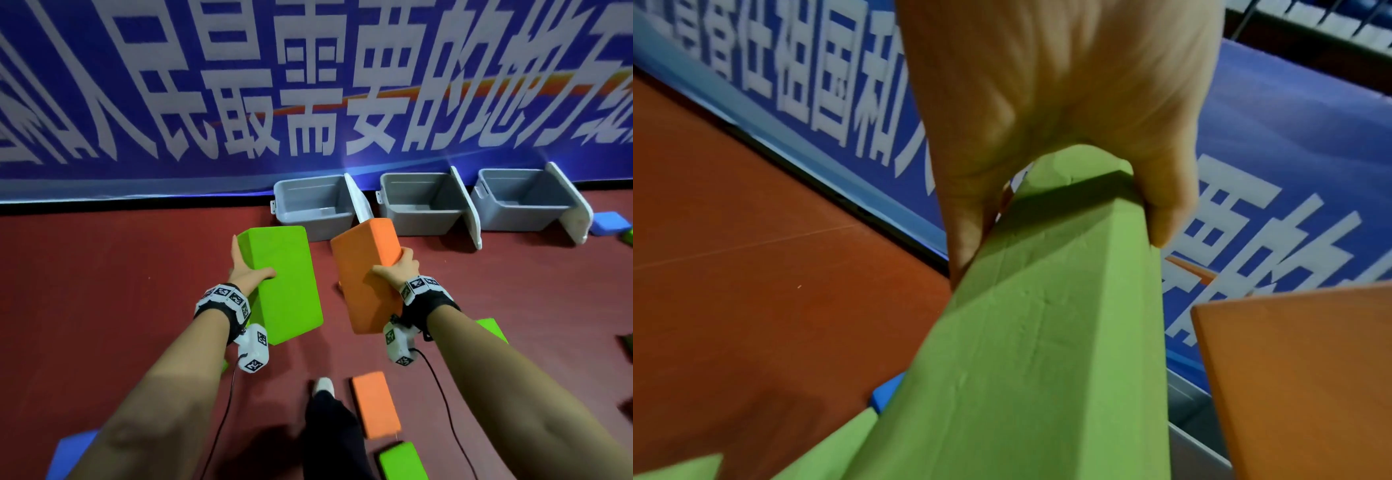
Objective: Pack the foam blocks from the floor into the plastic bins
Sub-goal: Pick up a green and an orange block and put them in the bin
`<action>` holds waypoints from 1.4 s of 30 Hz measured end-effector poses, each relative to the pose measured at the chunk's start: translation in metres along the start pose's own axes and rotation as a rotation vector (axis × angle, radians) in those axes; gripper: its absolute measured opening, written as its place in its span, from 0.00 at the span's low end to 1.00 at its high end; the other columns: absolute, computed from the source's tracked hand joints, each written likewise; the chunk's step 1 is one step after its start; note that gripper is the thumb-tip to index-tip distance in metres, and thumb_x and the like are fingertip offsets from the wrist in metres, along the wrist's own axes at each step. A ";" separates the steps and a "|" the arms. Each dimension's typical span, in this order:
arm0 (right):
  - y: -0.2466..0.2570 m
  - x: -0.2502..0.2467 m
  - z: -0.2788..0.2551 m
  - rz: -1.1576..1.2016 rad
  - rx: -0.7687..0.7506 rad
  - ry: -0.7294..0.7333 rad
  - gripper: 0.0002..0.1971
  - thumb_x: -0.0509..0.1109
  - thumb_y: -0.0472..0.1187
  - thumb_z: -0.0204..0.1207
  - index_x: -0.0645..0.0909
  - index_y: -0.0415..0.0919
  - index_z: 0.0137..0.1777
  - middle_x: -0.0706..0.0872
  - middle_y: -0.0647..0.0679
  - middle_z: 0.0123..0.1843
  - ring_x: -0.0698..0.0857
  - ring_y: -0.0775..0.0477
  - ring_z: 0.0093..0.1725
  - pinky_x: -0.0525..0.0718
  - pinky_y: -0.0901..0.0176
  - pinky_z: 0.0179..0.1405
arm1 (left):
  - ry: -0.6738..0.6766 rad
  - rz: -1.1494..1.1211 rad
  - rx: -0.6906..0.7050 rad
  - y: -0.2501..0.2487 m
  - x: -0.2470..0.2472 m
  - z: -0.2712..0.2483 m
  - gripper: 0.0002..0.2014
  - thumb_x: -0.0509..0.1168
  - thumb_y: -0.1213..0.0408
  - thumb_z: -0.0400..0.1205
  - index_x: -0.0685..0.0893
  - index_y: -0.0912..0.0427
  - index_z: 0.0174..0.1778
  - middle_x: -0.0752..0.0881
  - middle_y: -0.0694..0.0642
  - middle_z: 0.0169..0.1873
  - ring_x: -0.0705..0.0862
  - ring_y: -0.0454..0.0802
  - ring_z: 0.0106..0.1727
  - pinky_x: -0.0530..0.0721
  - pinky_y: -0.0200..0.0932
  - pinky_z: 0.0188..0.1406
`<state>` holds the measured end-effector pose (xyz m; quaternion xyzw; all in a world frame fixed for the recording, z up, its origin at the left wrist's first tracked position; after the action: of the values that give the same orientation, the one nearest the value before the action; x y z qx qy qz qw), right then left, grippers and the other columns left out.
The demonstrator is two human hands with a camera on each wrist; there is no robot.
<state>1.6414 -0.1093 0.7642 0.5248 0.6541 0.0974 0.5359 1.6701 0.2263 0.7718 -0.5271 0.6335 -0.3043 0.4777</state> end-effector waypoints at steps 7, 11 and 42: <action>0.110 0.046 0.208 -0.012 -0.053 0.076 0.54 0.83 0.44 0.55 0.54 0.46 0.78 0.70 0.39 0.67 0.75 0.33 0.65 0.80 0.41 0.61 | 0.032 0.136 0.008 -0.077 0.039 0.204 0.53 0.78 0.67 0.70 0.49 0.40 0.82 0.72 0.54 0.69 0.71 0.55 0.71 0.68 0.43 0.70; 0.162 0.049 0.283 -0.126 -0.063 0.148 0.58 0.82 0.43 0.58 0.46 0.55 0.81 0.65 0.37 0.71 0.72 0.30 0.67 0.78 0.41 0.63 | 0.024 0.318 -0.061 -0.122 0.052 0.287 0.56 0.76 0.62 0.68 0.42 0.26 0.78 0.63 0.67 0.77 0.65 0.68 0.76 0.64 0.58 0.76; 0.321 0.167 0.817 -0.255 0.142 0.100 0.47 0.81 0.54 0.56 0.59 0.58 0.74 0.73 0.37 0.64 0.77 0.31 0.63 0.76 0.44 0.65 | 0.244 0.917 -0.141 -0.170 0.247 0.873 0.48 0.75 0.53 0.72 0.48 0.41 0.80 0.63 0.64 0.71 0.78 0.71 0.63 0.78 0.59 0.59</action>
<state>2.5054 -0.1946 0.5533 0.4684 0.7466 0.0080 0.4724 2.5460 0.0482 0.5395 -0.1847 0.8713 -0.0780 0.4478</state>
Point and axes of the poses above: each hand's wrist, its own z-axis towards the middle knuckle, its own x-axis out of the palm, y = z × x, the point moved 5 cm from there along z, towards the middle knuckle
